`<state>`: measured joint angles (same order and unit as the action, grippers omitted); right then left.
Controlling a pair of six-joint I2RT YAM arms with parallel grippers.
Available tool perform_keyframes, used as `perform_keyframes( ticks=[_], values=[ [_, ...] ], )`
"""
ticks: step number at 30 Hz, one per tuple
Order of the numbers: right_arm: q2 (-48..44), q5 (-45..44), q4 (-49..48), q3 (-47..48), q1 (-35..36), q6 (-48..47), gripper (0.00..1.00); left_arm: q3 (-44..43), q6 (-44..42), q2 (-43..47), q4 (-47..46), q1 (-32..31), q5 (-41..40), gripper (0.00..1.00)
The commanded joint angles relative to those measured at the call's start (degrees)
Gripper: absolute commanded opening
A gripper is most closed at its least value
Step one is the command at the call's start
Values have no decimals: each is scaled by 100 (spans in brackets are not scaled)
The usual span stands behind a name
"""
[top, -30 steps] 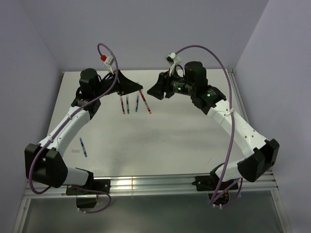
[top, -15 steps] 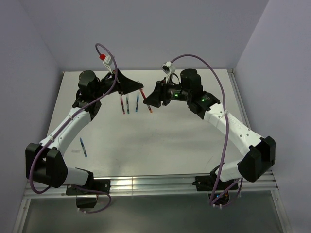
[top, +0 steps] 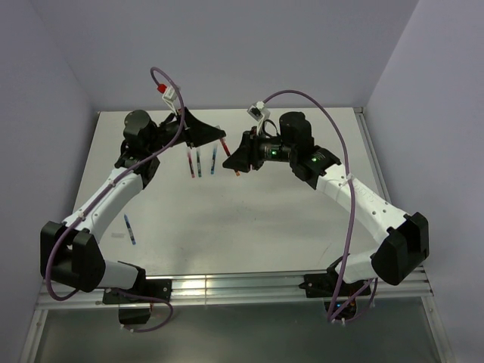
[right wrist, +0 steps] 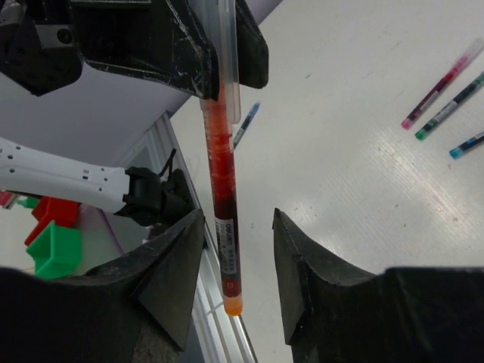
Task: Insert the pens into the pen caps
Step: Press the pen cap onto the pen.
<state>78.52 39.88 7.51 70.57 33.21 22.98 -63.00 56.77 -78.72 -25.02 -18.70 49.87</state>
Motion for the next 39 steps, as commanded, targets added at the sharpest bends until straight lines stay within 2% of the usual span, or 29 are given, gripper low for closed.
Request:
perform_keyframes(
  ticks=[1, 3, 6, 9, 10, 12, 13, 17, 21, 33, 39],
  values=[
    [-188, 90, -338, 36, 89, 75, 49, -107, 79, -47, -425, -72, 129, 0],
    [-136, 134, -355, 54, 89, 127, 45, -98, 97, -38, -495, -116, 120, 0],
    [-74, 178, -373, 71, 89, 189, 34, -107, 97, -56, -513, -116, 111, 0],
    [-56, 134, -320, 89, 89, 180, 26, -116, 88, -47, -539, -125, 128, 0],
    [-56, 134, -294, 124, 89, 180, 18, -124, 88, -56, -548, -125, 137, 0],
    [-21, 108, -224, 159, 89, 180, 9, -116, 97, -56, -583, -125, 129, 0],
    [-12, 73, -189, 177, 89, 172, 0, -98, 97, -39, -610, -125, 137, 0],
    [-56, -268, -250, 177, 89, 224, 0, 68, 281, 23, -961, -178, 146, 0],
    [-56, -874, -127, 291, 106, 198, 0, 130, 107, 128, -707, -335, -64, 0],
    [75, -3046, 506, 1143, 291, -180, 0, -186, -1036, 287, 1234, -1057, -1207, 0],
    [339, -3925, 726, 1574, 405, -487, 0, -353, -1081, 269, 1762, -1241, -1611, 0]
  ],
)
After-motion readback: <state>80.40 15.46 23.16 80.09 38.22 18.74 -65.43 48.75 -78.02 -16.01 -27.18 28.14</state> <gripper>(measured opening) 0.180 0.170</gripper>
